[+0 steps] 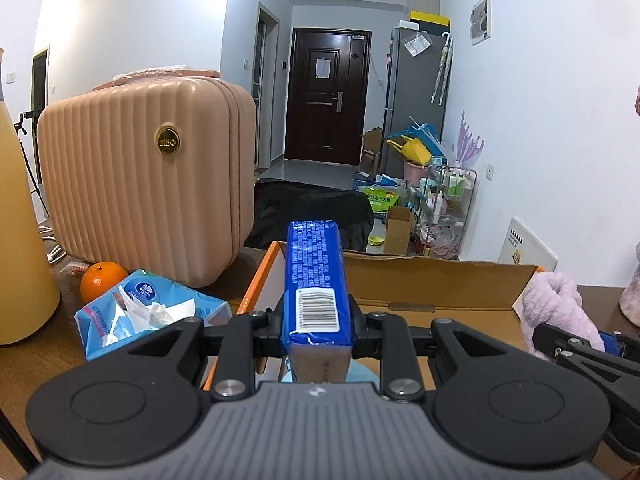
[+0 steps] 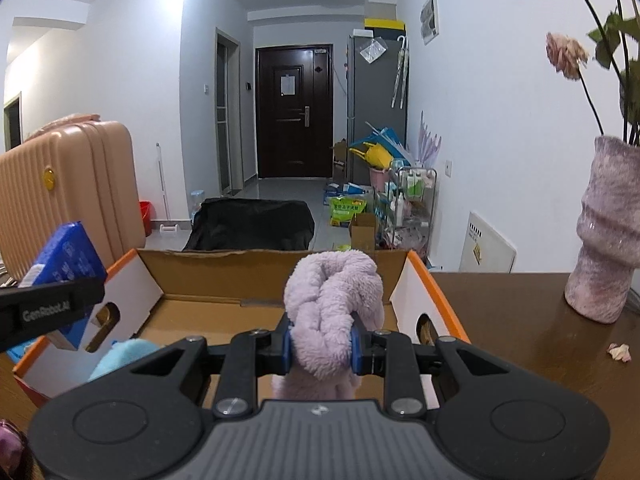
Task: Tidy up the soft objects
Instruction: 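Carry the blue box and lilac headband with both tools over the cardboard box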
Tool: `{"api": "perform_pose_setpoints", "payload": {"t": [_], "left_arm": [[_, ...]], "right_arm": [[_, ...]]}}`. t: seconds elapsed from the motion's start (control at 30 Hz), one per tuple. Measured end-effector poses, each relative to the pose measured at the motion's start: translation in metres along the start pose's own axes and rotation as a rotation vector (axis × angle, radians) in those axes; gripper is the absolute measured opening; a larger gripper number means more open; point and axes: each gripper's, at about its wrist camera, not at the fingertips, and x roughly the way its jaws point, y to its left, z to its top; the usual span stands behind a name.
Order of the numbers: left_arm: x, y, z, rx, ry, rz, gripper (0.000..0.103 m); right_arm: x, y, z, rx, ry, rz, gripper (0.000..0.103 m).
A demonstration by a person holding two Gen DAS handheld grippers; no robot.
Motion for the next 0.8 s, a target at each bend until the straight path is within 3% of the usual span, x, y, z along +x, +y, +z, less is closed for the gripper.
{"api": "perform_pose_setpoints", "payload": {"t": [0.8], "left_arm": [[0.017, -0.013, -0.023, 0.071, 0.022, 0.014, 0.026]], "right_arm": [[0.019, -0.001, -0.020, 0.021, 0.026, 0.017, 0.026]]}}
